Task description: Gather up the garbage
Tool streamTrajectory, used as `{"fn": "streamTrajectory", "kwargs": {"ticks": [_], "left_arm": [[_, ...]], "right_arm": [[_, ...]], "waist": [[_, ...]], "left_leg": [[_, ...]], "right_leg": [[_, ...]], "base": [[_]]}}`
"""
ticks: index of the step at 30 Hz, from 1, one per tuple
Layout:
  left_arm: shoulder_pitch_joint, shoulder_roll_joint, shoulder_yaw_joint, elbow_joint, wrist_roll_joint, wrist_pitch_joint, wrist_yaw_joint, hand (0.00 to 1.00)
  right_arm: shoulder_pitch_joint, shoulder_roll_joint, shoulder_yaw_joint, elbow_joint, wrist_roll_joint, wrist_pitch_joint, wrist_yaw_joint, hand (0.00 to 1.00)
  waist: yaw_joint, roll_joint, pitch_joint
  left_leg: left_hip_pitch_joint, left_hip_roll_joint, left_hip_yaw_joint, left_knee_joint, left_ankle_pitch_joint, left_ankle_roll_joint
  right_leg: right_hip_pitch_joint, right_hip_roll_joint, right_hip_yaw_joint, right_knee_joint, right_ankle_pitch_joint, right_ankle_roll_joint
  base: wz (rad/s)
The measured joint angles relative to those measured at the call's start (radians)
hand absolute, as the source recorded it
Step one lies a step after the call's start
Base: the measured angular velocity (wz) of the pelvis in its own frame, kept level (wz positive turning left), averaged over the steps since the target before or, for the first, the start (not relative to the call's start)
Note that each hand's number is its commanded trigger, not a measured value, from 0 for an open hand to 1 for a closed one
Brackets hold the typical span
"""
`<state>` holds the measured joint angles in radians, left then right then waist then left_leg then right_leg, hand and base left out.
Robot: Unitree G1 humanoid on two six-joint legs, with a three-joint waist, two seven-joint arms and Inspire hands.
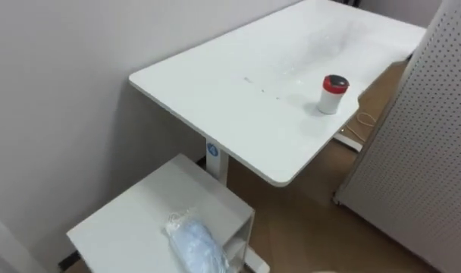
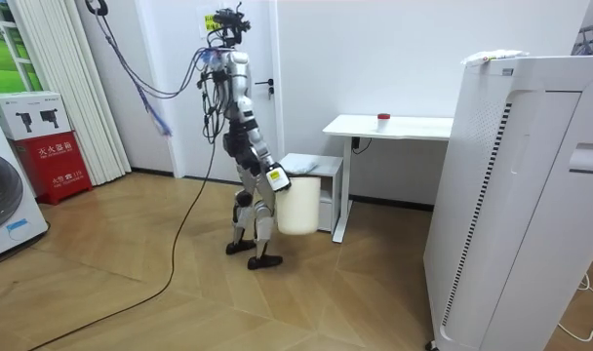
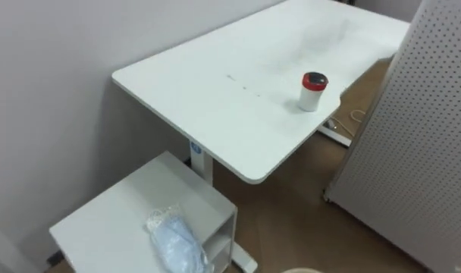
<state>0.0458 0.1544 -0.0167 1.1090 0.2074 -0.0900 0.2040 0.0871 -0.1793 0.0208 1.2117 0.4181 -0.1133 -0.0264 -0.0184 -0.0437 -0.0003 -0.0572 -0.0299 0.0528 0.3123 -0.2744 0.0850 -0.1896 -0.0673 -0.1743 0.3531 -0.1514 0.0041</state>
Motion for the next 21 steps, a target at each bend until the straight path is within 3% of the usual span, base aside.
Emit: {"fn": "streamTrajectory", "kwargs": {"ticks": [2,6,9,14,16,17,18,19,20,21], "left_arm": [[0.004,0.000,0.002,-0.011,0.011,-0.019,0.013,0.00],[-0.017,-0.010,-0.002,-0.031,0.047,-0.037,0.039,0.00],[-0.077,-0.010,-0.028,-0.030,0.070,-0.060,0.087,0.00],[-0.189,-0.016,-0.065,-0.025,0.132,-0.086,0.161,0.00],[-0.213,-0.024,-0.067,-0.013,0.141,-0.094,0.184,0.00],[-0.233,-0.026,-0.077,0.015,0.137,-0.109,0.200,0.00],[-0.241,-0.026,-0.085,0.022,0.136,-0.112,0.205,0.00],[-0.269,-0.029,-0.092,0.021,0.139,-0.118,0.212,0.00],[-0.290,-0.027,-0.107,0.023,0.144,-0.122,0.234,0.00],[-0.292,-0.027,-0.108,0.027,0.150,-0.123,0.243,0.00]], "right_arm": [[-0.016,0.013,0.018,0.007,-0.017,-0.020,0.017,1.00],[-0.051,0.014,0.058,0.053,-0.025,-0.033,0.027,1.00],[-0.093,0.014,0.117,0.077,-0.023,-0.039,0.029,1.00],[-0.153,0.014,0.174,0.114,-0.028,-0.039,0.050,1.00],[-0.171,0.014,0.190,0.117,-0.028,-0.039,0.051,1.00],[-0.180,0.016,0.201,0.118,-0.027,-0.040,0.052,1.00],[-0.182,0.018,0.201,0.118,-0.026,-0.040,0.051,1.00],[-0.189,0.018,0.190,0.118,-0.024,-0.040,0.051,1.00],[-0.201,0.023,0.176,0.119,-0.023,-0.038,0.053,1.00],[-0.206,0.023,0.174,0.119,-0.023,-0.038,0.055,1.00]], "waist": [[-0.003,0.002,0.0010],[-0.015,0.007,0.0059],[-0.021,0.012,0.0193],[-0.035,0.019,0.0229],[-0.058,0.018,0.0256],[-0.071,0.009,0.0370],[-0.079,0.008,0.0388],[-0.090,0.025,0.0373],[-0.075,0.010,0.0450],[-0.069,0.007,0.0451]], "left_leg": [[0.002,0.017,0.002,-0.009,0.007,-0.011],[0.001,0.026,0.000,-0.008,0.012,-0.021],[-0.002,0.031,0.011,-0.003,0.012,-0.022],[-0.048,0.032,0.030,-0.001,0.011,-0.022],[-0.101,0.031,0.048,0.081,0.008,-0.032],[-0.163,0.038,0.059,0.166,-0.003,-0.059],[-0.186,0.046,0.049,0.147,-0.004,-0.062],[-0.238,0.081,0.043,0.089,0.019,-0.057],[-0.255,0.087,0.100,0.106,0.030,-0.044],[-0.262,0.087,0.110,0.109,0.030,-0.043]], "right_leg": [[0.020,0.019,-0.005,-0.046,0.008,-0.012],[0.037,0.031,-0.002,-0.074,0.008,-0.012],[0.045,0.037,0.011,-0.089,0.009,-0.013],[-0.007,0.037,0.016,-0.090,0.009,-0.013],[-0.011,0.029,0.045,-0.091,0.010,-0.015],[-0.011,0.025,0.100,-0.090,0.011,-0.014],[-0.016,0.027,0.121,-0.088,0.012,-0.012],[-0.050,0.036,0.140,-0.058,0.002,0.003],[-0.091,0.030,0.142,-0.023,-0.012,0.018],[-0.104,0.028,0.137,-0.021,-0.013,0.019]], "base": [[-0.05],[0.03],[-0.07],[-0.03],[0.09],[0.29],[0.47],[0.28],[0.12],[-0.26]]}}
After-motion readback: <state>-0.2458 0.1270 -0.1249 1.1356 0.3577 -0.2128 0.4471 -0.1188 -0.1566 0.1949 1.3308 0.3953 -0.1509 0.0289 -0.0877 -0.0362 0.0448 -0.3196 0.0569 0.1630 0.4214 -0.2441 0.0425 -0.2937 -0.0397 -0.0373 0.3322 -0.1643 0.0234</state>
